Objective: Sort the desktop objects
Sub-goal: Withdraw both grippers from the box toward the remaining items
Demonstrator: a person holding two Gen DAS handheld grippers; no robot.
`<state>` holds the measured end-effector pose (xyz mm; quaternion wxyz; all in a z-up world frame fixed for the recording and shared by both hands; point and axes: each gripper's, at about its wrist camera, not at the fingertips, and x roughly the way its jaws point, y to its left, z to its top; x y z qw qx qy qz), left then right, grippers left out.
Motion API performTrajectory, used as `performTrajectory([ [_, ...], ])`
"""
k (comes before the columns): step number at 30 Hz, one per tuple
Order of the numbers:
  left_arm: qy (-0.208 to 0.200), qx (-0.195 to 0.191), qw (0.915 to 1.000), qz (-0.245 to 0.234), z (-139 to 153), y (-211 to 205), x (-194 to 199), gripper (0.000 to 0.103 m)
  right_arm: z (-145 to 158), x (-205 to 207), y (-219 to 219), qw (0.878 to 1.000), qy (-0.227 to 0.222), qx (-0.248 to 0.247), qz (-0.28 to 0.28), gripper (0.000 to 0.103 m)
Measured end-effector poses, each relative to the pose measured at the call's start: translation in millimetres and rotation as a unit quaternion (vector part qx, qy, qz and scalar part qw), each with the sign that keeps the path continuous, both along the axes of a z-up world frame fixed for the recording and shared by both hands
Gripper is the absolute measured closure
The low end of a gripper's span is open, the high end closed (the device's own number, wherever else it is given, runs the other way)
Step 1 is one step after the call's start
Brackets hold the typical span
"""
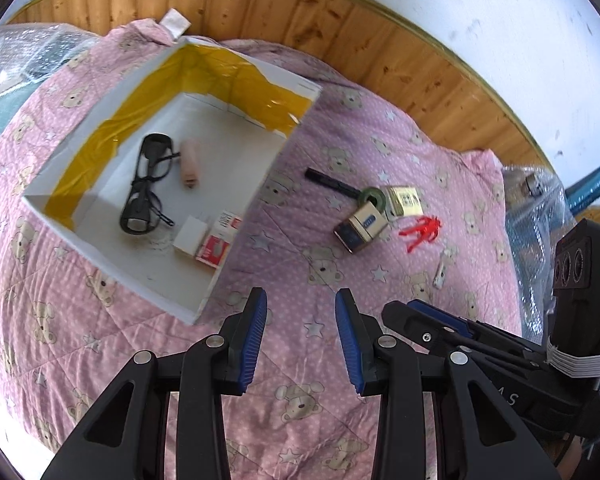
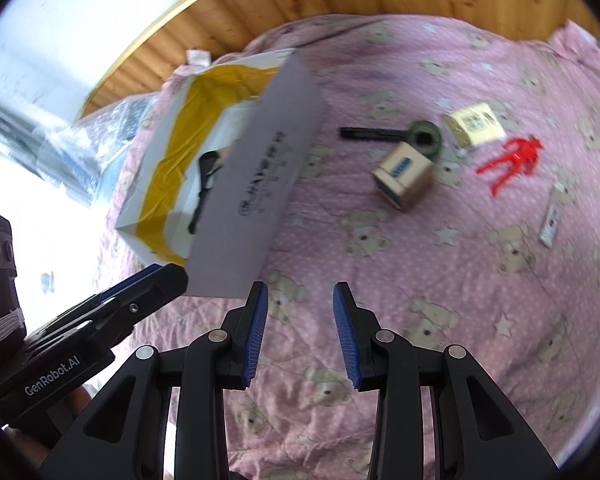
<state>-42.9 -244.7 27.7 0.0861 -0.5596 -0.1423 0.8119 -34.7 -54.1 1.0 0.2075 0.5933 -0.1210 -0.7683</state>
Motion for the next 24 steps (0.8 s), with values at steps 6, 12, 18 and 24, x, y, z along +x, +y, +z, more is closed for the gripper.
performTrajectory([
  [6, -0.007, -0.006, 0.9995, -0.029, -7, 29, -13, 0.066, -13, -4, 31, 0.999, -0.013, -0.001, -0.037, 0.066],
  [12, -0.014, -0.014, 0.9983, -0.054, -14, 57, -29, 0.066, -26, -14, 58, 0.997, -0.026, -0.004, -0.069, 0.066],
  [18, -0.027, -0.018, 0.9963, -0.079, -28, 81, -45, 0.066, -42, -18, 82, 0.994, -0.039, 0.000, -0.097, 0.066],
  [24, -0.045, -0.020, 0.9939, -0.098, -47, 102, -60, 0.065, -60, -24, 112, 0.989, -0.058, 0.010, -0.136, 0.066],
])
